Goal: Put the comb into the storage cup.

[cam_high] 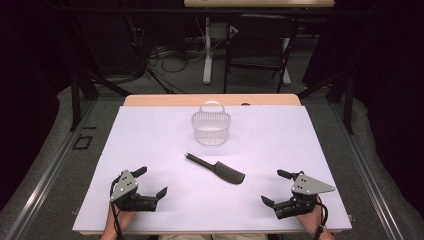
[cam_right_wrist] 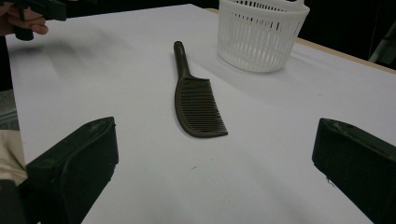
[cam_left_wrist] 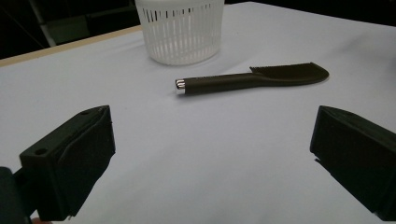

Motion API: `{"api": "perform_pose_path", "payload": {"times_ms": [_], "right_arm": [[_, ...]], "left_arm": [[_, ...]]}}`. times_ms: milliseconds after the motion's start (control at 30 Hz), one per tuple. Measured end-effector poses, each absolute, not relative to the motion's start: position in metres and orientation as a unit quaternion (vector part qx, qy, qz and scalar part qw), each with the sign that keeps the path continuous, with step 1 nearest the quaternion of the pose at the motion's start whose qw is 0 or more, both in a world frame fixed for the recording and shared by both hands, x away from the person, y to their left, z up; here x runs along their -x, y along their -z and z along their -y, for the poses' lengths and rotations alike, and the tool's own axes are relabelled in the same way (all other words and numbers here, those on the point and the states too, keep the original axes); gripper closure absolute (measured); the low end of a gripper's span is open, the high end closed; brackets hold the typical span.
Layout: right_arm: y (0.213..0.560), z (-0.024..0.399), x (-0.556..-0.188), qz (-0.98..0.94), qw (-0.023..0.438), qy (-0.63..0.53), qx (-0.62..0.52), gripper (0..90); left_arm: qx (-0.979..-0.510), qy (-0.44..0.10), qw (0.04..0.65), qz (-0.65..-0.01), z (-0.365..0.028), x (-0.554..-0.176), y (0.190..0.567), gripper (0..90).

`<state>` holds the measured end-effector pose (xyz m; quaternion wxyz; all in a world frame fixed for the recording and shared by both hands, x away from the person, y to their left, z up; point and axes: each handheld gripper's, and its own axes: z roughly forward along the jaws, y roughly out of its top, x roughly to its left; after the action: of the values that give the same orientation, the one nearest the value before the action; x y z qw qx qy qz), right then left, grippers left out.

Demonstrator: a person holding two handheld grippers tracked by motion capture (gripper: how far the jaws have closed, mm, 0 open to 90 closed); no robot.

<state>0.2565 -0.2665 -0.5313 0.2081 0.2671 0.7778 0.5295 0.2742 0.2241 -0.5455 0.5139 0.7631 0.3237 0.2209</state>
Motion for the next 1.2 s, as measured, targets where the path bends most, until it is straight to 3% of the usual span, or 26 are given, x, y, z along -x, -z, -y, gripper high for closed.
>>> {"api": "perform_pose_path", "payload": {"times_ms": [1200], "right_arm": [[0.532, 0.259, -0.258, -0.787, 0.205, -0.522, -0.255, 0.5]], "left_arm": [[-0.778, -0.217, 0.481, -0.340, -0.197, -0.331, 0.526, 0.2]]}}
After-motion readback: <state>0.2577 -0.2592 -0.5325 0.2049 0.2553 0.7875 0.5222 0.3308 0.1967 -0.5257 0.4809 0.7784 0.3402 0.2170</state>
